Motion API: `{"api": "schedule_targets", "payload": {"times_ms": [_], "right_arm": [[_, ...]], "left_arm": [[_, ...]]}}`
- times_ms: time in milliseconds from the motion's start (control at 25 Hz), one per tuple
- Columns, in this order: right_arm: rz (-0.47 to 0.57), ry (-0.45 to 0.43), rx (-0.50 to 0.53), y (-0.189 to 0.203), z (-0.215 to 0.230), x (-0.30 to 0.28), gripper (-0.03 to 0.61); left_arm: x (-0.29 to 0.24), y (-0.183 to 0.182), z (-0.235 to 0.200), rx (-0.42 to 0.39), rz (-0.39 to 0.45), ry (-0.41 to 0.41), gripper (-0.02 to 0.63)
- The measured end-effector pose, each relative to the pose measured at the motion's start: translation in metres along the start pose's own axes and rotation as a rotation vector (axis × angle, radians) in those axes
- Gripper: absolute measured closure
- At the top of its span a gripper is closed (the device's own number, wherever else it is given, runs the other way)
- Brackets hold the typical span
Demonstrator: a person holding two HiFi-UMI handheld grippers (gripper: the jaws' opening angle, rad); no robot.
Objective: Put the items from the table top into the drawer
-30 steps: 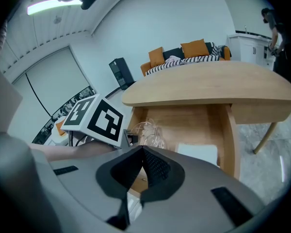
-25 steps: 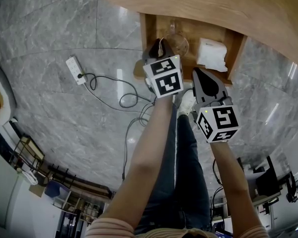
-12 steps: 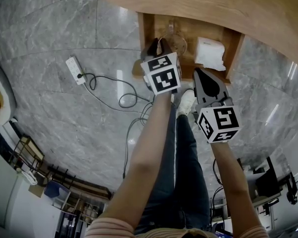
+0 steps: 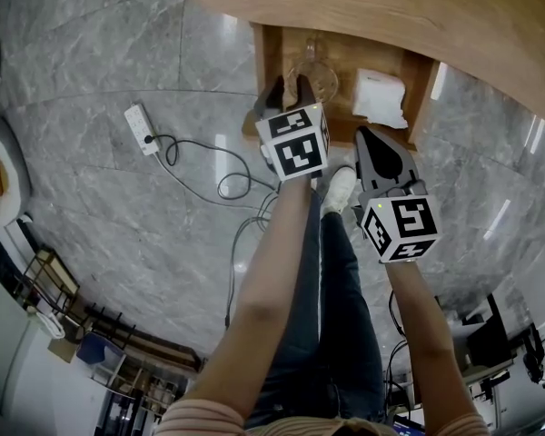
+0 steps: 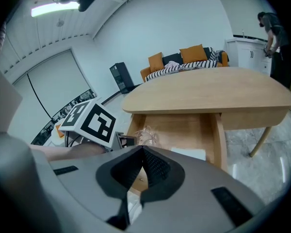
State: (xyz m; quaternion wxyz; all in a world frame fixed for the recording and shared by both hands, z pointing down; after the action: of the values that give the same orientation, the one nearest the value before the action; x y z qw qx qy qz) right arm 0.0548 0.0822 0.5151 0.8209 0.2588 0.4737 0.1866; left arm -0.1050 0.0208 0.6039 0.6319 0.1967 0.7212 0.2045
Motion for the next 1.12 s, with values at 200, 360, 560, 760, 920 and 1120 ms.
{"api": "schedule_targets", "payload": {"times_ms": [200, 360, 560, 760, 920, 1120], "right_arm": [[0.025, -0.007, 0.008, -0.005, -0.004, 0.017, 0.571], [0.043, -0.016, 0.016, -0.009, -0.009, 0.029, 0.571], [0.077, -0.028, 0.013, -0.016, -0.013, 0.047, 0.571], [0.113, -0.041, 0.014, -0.026, -0.02, 0.063, 0.571], [0.14, -0.051, 0.018, -0.033, -0.027, 0.077, 0.571], [0.178, -0.068, 0.021, -0.044, -0.036, 0.098, 0.571]], "left_arm": [[0.032, -0.009, 0.001, -0.008, 0.054, -0.002, 0.497], [0.056, -0.017, 0.003, 0.004, 0.099, 0.004, 0.499], [0.084, -0.024, 0.009, 0.011, 0.144, 0.038, 0.502], [0.109, -0.033, 0.014, 0.01, 0.181, 0.078, 0.552], [0.128, -0.038, 0.018, 0.02, 0.196, 0.106, 0.575], [0.155, -0.044, 0.022, 0.042, 0.237, 0.154, 0.6]]}}
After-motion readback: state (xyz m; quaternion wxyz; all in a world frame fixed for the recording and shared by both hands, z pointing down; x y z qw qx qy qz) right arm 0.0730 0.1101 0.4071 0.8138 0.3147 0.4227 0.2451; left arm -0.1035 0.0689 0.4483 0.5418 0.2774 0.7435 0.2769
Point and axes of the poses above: the fingertips, and each gripper's own axes: x backward along the fingers, z to its right, y out of its underside, the point moved 8 cm from there along x, backward along the fingers, and after that the axes turned 7 degrees about -x, right-handed, at the moved point
